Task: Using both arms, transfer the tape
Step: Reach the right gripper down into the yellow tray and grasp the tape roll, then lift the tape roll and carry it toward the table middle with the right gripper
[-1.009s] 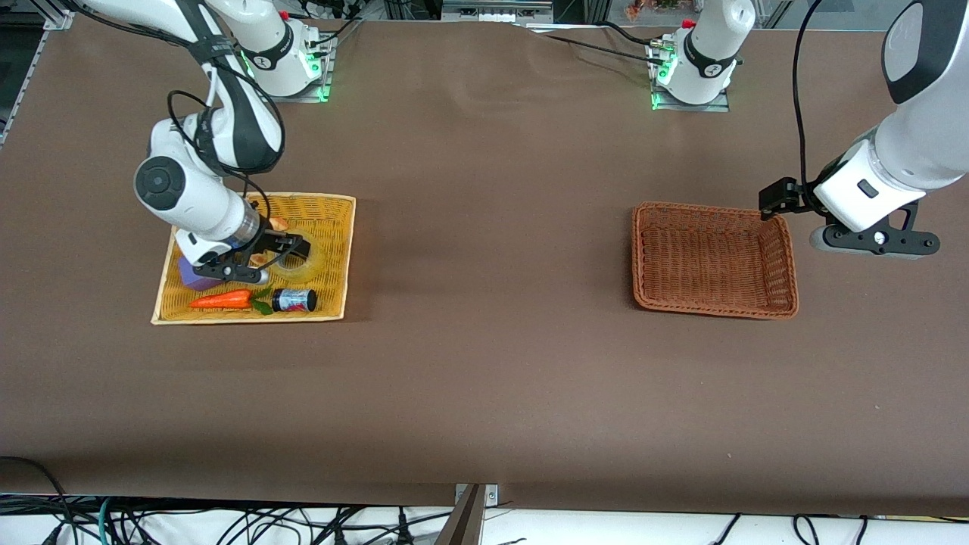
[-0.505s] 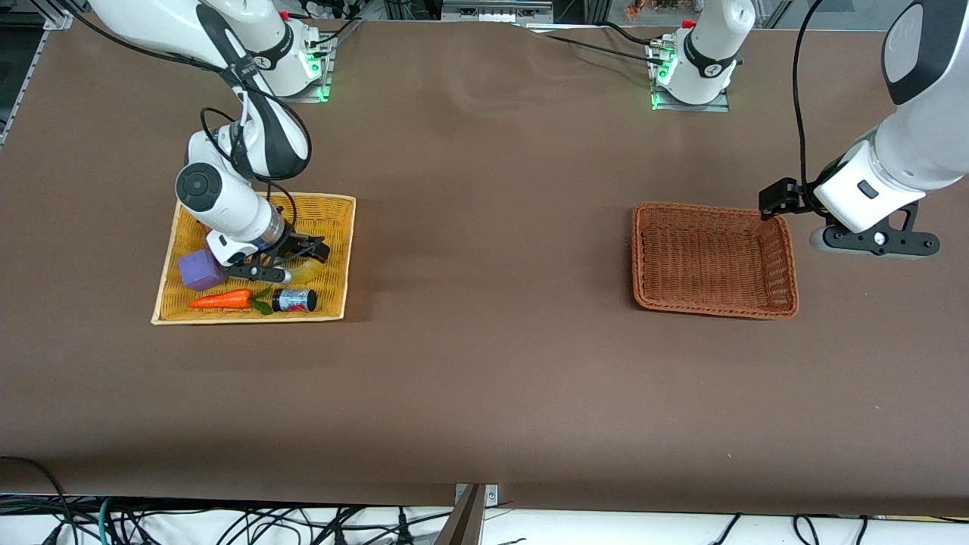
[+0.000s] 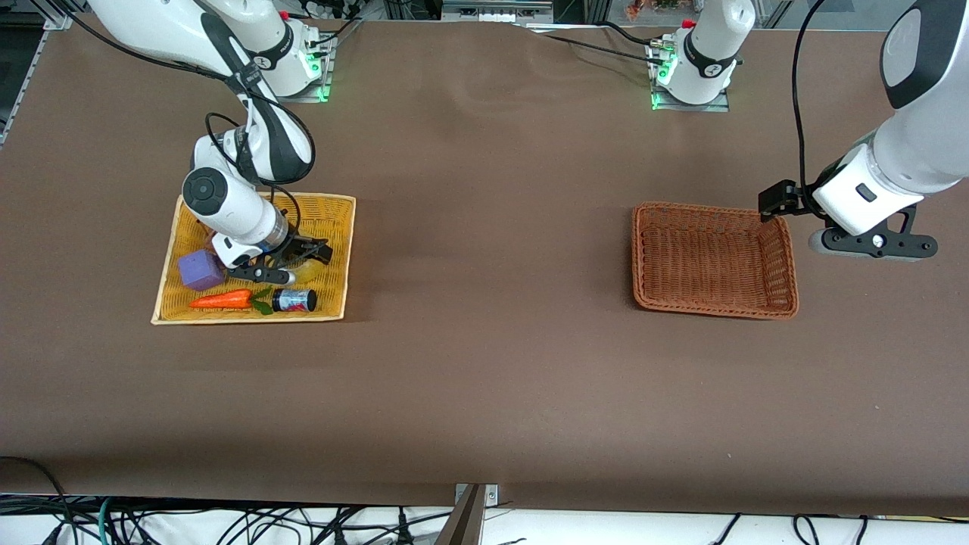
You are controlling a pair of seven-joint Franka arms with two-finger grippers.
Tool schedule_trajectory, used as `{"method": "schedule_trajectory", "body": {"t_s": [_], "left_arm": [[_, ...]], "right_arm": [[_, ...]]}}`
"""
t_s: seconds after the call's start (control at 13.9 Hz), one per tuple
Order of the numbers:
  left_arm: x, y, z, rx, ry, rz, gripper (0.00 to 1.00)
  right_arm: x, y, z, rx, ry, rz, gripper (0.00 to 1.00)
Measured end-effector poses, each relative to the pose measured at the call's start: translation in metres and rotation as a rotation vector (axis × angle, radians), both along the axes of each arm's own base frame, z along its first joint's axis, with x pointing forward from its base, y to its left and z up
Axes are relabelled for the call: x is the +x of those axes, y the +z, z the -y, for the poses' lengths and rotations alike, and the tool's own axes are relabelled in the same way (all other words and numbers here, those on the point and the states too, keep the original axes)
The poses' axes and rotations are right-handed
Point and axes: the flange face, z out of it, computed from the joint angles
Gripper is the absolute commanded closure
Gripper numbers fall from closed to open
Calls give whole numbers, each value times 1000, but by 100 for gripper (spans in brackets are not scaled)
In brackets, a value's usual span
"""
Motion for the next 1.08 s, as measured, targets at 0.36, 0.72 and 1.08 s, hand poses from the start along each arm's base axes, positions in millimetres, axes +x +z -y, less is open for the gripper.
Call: {"method": "schedule_trajectory", "body": {"t_s": [0.36,0.72,1.08], "left_arm": [[0,0,0,0,1,0,0],[0,0,-1,0,2,0,0],[0,0,-1,0,3,-1,0]], "right_arm": [[-7,-5,-9,-1,19,5,97],[-9,-1,-21,-12,77,25,100],[13,53,-23,-23,140,28,100]]}}
